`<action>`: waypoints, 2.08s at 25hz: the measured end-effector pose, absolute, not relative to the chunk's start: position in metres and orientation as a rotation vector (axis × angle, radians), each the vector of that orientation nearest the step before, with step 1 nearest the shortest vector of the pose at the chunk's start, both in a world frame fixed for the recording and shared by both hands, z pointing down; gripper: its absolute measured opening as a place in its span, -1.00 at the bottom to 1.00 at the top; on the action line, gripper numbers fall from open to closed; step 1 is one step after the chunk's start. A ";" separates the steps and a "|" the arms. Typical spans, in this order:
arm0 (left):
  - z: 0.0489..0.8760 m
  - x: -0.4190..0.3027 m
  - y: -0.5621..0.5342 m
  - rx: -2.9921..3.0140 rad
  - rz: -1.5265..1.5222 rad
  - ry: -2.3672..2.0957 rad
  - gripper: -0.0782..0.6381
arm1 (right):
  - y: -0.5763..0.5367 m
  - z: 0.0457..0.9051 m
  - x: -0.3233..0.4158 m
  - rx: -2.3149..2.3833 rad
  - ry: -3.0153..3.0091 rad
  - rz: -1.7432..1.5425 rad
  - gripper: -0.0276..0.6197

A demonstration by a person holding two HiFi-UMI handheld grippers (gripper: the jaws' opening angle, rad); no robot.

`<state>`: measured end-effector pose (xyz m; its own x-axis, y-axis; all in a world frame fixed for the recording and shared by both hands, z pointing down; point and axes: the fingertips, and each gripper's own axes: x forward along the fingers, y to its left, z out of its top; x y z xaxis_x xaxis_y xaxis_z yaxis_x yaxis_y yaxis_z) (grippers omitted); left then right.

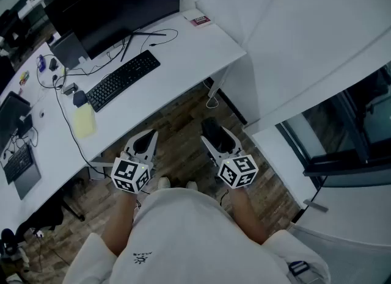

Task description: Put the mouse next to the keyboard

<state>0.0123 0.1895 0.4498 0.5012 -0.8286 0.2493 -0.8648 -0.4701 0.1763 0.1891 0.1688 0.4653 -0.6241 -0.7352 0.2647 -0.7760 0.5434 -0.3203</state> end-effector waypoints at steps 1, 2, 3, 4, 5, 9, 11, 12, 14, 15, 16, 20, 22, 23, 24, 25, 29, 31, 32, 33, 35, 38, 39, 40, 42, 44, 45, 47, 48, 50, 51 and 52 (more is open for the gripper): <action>0.450 0.013 0.192 2.470 0.186 -1.431 -0.76 | 0.169 0.464 0.189 1.311 -2.674 0.624 0.04; 0.449 0.013 0.193 2.470 0.185 -1.433 -0.76 | 0.168 0.464 0.189 1.309 -2.675 0.619 0.04; 0.449 0.012 0.195 2.470 0.184 -1.436 -0.76 | 0.168 0.463 0.189 1.307 -2.678 0.616 0.04; 0.449 0.012 0.195 2.469 0.183 -1.440 -0.76 | 0.168 0.463 0.188 1.304 -2.680 0.616 0.04; 0.449 0.011 0.196 2.468 0.183 -1.444 -0.76 | 0.168 0.464 0.188 1.301 -2.682 0.619 0.04; 0.448 0.008 0.198 2.466 0.179 -1.456 -0.76 | 0.171 0.465 0.184 1.292 -2.686 0.621 0.04; 0.447 0.006 0.199 2.463 0.175 -1.461 -0.76 | 0.172 0.464 0.181 1.287 -2.693 0.625 0.04; 0.447 0.005 0.199 2.462 0.172 -1.463 -0.76 | 0.172 0.463 0.181 1.285 -2.696 0.625 0.04; 0.446 0.004 0.198 2.464 0.169 -1.462 -0.76 | 0.170 0.461 0.179 1.285 -2.699 0.621 0.04; 0.446 0.004 0.198 2.465 0.168 -1.460 -0.76 | 0.170 0.460 0.178 1.286 -2.699 0.619 0.04; 0.446 0.003 0.198 2.466 0.167 -1.457 -0.76 | 0.170 0.460 0.178 1.287 -2.699 0.617 0.04; 0.445 0.001 0.198 2.473 0.167 -1.449 -0.76 | 0.172 0.460 0.178 1.297 -2.692 0.612 0.04; 0.445 -0.001 0.197 2.478 0.165 -1.446 -0.76 | 0.172 0.459 0.178 1.304 -2.687 0.611 0.04; 0.444 -0.003 0.197 2.481 0.164 -1.445 -0.76 | 0.172 0.459 0.177 1.308 -2.685 0.612 0.04; 0.444 -0.004 0.196 2.485 0.163 -1.444 -0.76 | 0.172 0.459 0.176 1.312 -2.683 0.615 0.04; 0.443 -0.006 0.196 2.490 0.161 -1.443 -0.76 | 0.173 0.459 0.175 1.317 -2.681 0.617 0.04; 0.434 -0.012 0.193 2.520 0.147 -1.442 -0.76 | 0.174 0.455 0.168 1.324 -2.681 0.609 0.04; 0.429 -0.013 0.189 2.538 0.140 -1.440 -0.76 | 0.174 0.452 0.164 1.317 -2.684 0.599 0.04; 0.426 -0.014 0.188 2.547 0.136 -1.439 -0.76 | 0.173 0.451 0.163 1.315 -2.685 0.596 0.04; 0.424 -0.015 0.187 2.554 0.133 -1.437 -0.76 | 0.173 0.450 0.161 1.316 -2.685 0.594 0.04; 0.419 -0.017 0.185 2.566 0.124 -1.436 -0.76 | 0.172 0.447 0.159 1.318 -2.690 0.585 0.04; 0.416 -0.020 0.184 2.575 0.112 -1.431 -0.76 | 0.169 0.443 0.156 1.323 -2.694 0.563 0.04; 0.416 -0.021 0.185 2.578 0.113 -1.426 -0.76 | 0.168 0.442 0.155 1.328 -2.694 0.559 0.04; 0.417 -0.022 0.185 2.581 0.116 -1.420 -0.76 | 0.167 0.441 0.154 1.334 -2.694 0.558 0.04; 0.419 -0.025 0.185 2.583 0.119 -1.408 -0.76 | 0.166 0.441 0.150 1.344 -2.691 0.559 0.04; 0.421 -0.027 0.185 2.584 0.112 -1.396 -0.76 | 0.165 0.442 0.146 1.349 -2.685 0.558 0.04; 0.422 -0.028 0.185 2.586 0.108 -1.389 -0.76 | 0.165 0.443 0.145 1.351 -2.682 0.556 0.04; 0.422 -0.029 0.184 2.599 0.106 -1.371 -0.76 | 0.165 0.443 0.140 1.360 -2.676 0.552 0.04; 0.421 -0.030 0.183 2.606 0.105 -1.364 -0.76 | 0.164 0.442 0.138 1.366 -2.674 0.549 0.04; 0.420 -0.035 0.180 2.617 0.100 -1.354 -0.76 | 0.164 0.442 0.133 1.379 -2.668 0.545 0.04; 0.420 -0.037 0.179 2.622 0.097 -1.350 -0.76 | 0.164 0.442 0.131 1.387 -2.665 0.543 0.04; 0.420 -0.039 0.179 2.626 0.096 -1.345 -0.76 | 0.165 0.442 0.129 1.396 -2.662 0.540 0.04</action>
